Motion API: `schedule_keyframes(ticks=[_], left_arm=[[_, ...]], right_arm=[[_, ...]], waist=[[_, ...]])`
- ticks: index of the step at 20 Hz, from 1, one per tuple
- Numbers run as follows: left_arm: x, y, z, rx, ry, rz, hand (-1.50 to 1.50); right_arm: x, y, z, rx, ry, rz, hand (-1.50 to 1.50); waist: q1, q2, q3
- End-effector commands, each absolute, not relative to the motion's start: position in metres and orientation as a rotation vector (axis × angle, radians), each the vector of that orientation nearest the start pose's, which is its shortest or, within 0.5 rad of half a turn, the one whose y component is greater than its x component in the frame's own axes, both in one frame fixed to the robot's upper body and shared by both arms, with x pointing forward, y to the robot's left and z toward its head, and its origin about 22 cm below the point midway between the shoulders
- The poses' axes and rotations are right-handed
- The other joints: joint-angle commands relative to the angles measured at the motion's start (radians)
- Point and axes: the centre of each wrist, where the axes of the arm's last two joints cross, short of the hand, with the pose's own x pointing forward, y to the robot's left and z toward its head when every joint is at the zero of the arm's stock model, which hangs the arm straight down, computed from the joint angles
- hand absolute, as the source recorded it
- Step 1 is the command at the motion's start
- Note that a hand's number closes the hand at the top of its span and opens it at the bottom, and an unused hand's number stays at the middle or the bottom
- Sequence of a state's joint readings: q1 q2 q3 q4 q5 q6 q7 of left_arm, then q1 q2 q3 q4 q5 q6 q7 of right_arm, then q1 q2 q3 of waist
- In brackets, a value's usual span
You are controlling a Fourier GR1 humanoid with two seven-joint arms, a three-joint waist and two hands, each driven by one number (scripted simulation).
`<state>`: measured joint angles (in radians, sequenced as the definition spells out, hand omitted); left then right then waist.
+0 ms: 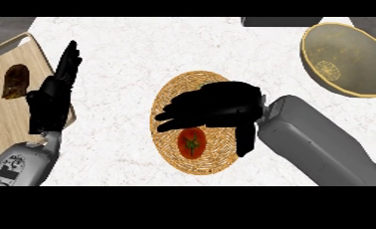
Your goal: Pick the tomato from the placemat and place it in the bowl
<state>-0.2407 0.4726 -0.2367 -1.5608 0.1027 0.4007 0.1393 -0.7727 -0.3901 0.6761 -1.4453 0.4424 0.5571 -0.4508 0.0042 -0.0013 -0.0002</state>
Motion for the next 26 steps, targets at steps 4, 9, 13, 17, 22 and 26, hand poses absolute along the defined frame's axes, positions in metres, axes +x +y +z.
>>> schedule_keyframes(ticks=[4, 9, 13, 17, 22, 26], left_arm=[[0.286, 0.261, 0.072, 0.386, -1.633, -0.160, 0.00], [0.285, 0.269, 0.073, 0.394, -1.652, -0.162, 0.00], [0.288, 0.253, 0.080, 0.413, -1.656, -0.176, 0.00], [0.301, 0.243, 0.077, 0.370, -1.654, -0.161, 0.00], [0.288, 0.284, 0.094, 0.408, -1.646, -0.171, 0.00], [0.293, 0.269, 0.099, 0.392, -1.642, -0.162, 0.00]], right_arm=[[0.300, -0.086, 0.114, -0.277, 2.054, -2.860, -1.50], [0.308, -0.060, 0.089, -0.106, 2.015, -2.935, -1.50], [0.311, -0.068, 0.091, -0.118, 1.998, -2.969, -1.50], [0.312, -0.060, 0.059, -0.106, 2.008, -2.956, -1.50], [0.308, -0.053, 0.049, -0.143, 2.006, -2.953, -1.50], [0.300, -0.050, 0.031, -0.168, 1.981, -2.953, -1.50]], waist=[[-0.002, -0.001, 0.000], [0.005, 0.002, 0.000], [-0.001, 0.001, 0.000], [-0.003, 0.003, 0.000], [0.003, 0.001, 0.000], [-0.001, 0.001, 0.000]])
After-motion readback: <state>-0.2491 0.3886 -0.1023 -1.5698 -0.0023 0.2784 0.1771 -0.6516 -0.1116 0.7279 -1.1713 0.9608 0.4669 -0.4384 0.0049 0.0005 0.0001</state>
